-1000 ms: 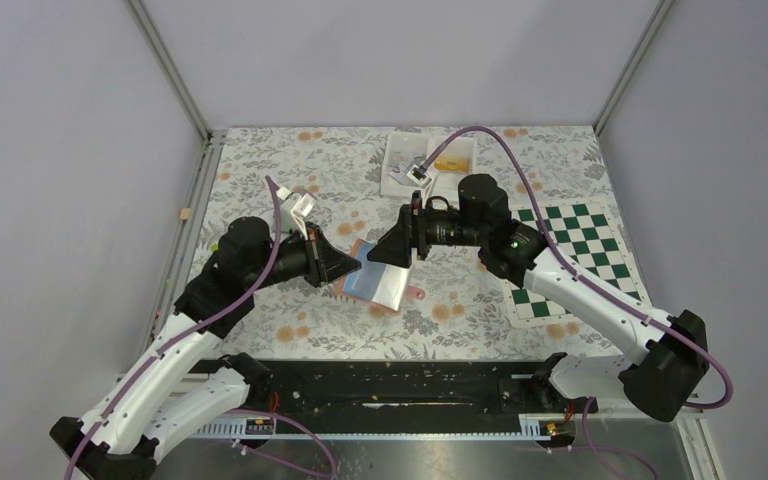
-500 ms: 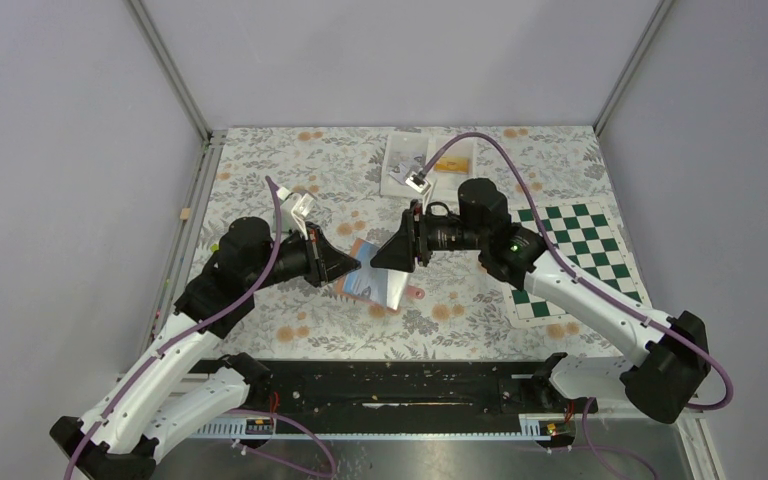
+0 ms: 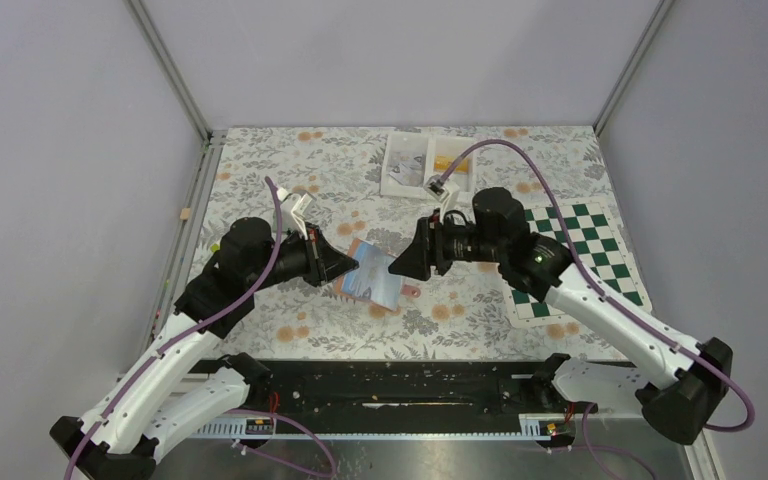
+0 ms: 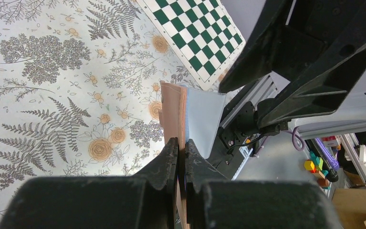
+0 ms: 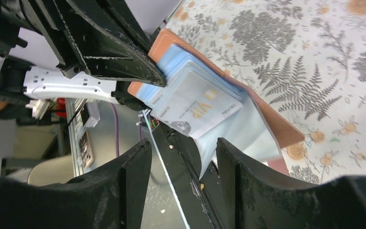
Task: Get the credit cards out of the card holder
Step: Remove the credit card from the card holder.
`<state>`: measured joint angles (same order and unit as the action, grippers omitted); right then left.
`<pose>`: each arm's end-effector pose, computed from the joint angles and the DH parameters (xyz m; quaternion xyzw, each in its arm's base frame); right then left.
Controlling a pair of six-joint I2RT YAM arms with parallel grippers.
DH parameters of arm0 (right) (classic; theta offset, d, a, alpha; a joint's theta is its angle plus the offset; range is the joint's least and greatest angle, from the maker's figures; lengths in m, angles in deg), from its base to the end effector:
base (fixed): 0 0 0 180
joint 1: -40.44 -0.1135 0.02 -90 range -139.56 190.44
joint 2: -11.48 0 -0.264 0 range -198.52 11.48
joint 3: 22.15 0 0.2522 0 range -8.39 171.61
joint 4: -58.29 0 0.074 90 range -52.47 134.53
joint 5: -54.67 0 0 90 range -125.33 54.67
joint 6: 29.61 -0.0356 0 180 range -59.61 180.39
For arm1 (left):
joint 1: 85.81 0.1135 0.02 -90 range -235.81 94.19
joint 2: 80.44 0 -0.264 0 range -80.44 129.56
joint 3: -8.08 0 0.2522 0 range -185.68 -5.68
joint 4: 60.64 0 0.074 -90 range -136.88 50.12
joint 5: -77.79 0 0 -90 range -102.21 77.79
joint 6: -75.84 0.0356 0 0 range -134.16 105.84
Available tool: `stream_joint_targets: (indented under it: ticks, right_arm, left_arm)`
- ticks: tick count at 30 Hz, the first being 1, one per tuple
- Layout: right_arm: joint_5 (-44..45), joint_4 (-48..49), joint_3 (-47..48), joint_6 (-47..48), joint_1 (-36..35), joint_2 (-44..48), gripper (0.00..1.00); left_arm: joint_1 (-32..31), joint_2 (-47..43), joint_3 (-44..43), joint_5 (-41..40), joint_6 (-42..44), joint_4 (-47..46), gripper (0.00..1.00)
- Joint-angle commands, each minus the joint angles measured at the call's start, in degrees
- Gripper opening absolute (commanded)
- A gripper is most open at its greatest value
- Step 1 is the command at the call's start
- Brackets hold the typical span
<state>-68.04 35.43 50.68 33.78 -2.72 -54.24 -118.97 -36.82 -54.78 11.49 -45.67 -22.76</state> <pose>0.1778 0.1931 0.3571 -0.2783 0.7326 0.5154 0.3467 0.1328 -0.1039 0.3447 0.1312 0.7932 -0.4463 0.3931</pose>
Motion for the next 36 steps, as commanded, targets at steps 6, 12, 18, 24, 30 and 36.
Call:
stream_joint_targets:
  ticks: [6,12,18,24,30,36]
  right_arm:
    - [5.9,5.2,-0.2,-10.3,-3.0,9.4,0.59]
    - [4.3,15.6,-4.8,-14.8,-4.3,8.1,0.55]
    - [3.7,16.9,-7.1,-12.0,-4.0,6.9,0.55]
    - [-0.8,21.9,-7.7,-16.8,-1.7,5.9,0.6]
    - [-1.6,23.4,-7.9,-18.5,-1.0,5.8,0.63]
    - [-3.3,28.0,-8.6,-22.1,-1.0,4.2,0.64]
  left_arm:
    - [0.2,-1.9,0.5,-2.8,-2.1,-4.8,0.0]
    - [0.6,-4.6,1.3,-4.2,-4.7,-7.6,0.0]
    - [0.7,-8.6,5.0,-3.1,-11.2,-15.7,0.0]
    - [0.9,-11.4,7.3,-2.1,-16.6,-22.4,0.0]
    - [1.0,-12.7,7.5,-2.3,-19.5,-25.7,0.0]
    - [1.1,-12.6,8.1,-1.3,-22.3,-29.2,0.0]
